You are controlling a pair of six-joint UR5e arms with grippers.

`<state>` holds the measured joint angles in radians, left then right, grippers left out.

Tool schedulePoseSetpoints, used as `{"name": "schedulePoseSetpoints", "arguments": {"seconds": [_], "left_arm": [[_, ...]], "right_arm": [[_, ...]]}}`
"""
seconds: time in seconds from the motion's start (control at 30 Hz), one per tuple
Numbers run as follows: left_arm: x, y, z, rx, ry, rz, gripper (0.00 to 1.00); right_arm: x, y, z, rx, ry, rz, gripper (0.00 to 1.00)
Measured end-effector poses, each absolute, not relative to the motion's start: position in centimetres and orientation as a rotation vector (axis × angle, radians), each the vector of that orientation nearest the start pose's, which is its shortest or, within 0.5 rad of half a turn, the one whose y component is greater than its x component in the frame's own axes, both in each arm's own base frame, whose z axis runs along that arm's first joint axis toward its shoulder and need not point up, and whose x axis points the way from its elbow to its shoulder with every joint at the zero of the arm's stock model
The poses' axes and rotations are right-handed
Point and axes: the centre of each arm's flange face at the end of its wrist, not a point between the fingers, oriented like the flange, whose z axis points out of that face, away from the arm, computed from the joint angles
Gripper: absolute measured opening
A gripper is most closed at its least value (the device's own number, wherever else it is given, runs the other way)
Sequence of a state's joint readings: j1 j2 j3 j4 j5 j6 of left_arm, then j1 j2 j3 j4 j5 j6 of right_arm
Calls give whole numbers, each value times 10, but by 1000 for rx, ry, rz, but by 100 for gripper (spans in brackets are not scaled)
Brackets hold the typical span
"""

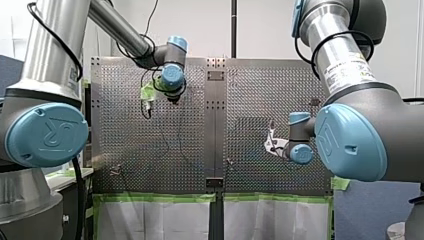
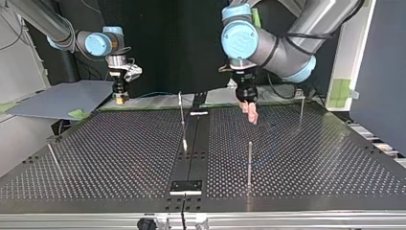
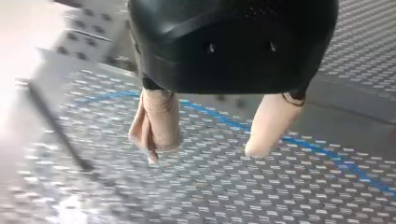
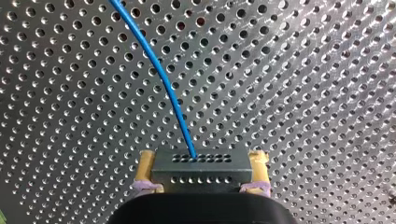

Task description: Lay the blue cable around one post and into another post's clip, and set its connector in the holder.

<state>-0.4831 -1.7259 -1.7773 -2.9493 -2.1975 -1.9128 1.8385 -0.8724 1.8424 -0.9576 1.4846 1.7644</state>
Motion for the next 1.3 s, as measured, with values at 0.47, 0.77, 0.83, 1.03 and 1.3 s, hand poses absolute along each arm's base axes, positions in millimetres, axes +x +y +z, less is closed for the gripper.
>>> {"name": "schedulePoseSetpoints", "arguments": {"seconds": [0.47,0.77,0.83,1.03,1.3], "left_arm": [[400,-283,451,-434,1453,-245,100],[391,-262,481,-459,1396,-242,100],[396,-261,476,-452,1410,-235,100],[413,-265,450,-422,1473,-225,100],[434,-255,431,-433,1496,-213,100]], "right_arm": [[294,-534,62,1413,-1200,1590,0],[294,-534,62,1413,-1199,1591,0],[294,-534,62,1413,-1200,1590,0],[294,-533,62,1415,-1200,1590,0],[292,-534,62,1412,-1200,1589,0]]}}
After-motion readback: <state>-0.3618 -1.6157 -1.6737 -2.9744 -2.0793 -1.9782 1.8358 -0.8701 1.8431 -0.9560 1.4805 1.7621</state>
